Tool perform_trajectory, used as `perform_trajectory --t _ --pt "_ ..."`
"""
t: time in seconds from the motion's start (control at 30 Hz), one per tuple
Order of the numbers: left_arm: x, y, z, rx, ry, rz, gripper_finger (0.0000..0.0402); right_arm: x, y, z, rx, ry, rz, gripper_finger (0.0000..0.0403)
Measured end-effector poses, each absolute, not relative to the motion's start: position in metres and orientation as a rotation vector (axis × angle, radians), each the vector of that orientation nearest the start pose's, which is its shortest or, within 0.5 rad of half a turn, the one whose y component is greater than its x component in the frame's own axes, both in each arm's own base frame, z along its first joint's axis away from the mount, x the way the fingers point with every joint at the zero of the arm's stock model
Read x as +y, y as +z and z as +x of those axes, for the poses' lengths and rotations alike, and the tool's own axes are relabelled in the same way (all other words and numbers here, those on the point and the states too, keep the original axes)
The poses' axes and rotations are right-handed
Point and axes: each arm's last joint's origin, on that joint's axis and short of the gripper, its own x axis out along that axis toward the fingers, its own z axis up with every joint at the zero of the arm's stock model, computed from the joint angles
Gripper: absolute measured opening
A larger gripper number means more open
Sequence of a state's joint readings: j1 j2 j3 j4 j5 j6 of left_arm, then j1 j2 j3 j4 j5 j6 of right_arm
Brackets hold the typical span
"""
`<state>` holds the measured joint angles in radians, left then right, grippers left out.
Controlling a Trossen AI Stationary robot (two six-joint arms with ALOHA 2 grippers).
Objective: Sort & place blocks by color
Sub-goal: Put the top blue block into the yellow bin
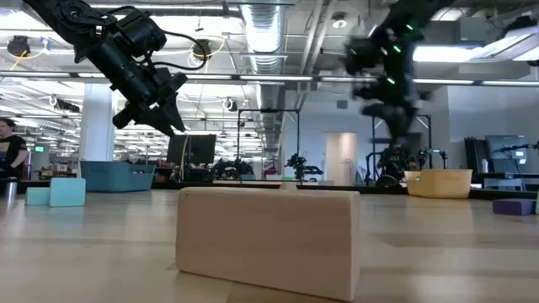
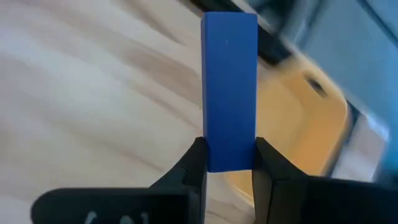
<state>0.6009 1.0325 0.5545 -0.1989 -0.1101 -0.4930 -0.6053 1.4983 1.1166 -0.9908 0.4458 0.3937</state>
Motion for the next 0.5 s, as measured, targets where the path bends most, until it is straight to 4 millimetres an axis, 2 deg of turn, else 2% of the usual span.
perform_trajectory --t 0.13,0.23,0.33,0.5 --pt "0.112 0.213 0.174 0.46 0.801 -0.628 0.0134 -0.171 0.217 0.168 1.256 -1.254 0.597 0.0074" --pt "0.107 0.215 0.179 0.452 0.76 -0.581 0.0134 -0.176 0.206 0.146 1.247 -1.303 0.68 0.0076" --pt "0.105 0.217 0.181 0.451 0.731 -0.524 0.0134 -0.183 0.2 0.136 1.234 -1.34 0.708 0.0082" --pt "0.106 0.219 0.183 0.435 0.716 -0.487 0.0134 -0.191 0.195 0.141 1.17 -1.353 0.74 0.0113"
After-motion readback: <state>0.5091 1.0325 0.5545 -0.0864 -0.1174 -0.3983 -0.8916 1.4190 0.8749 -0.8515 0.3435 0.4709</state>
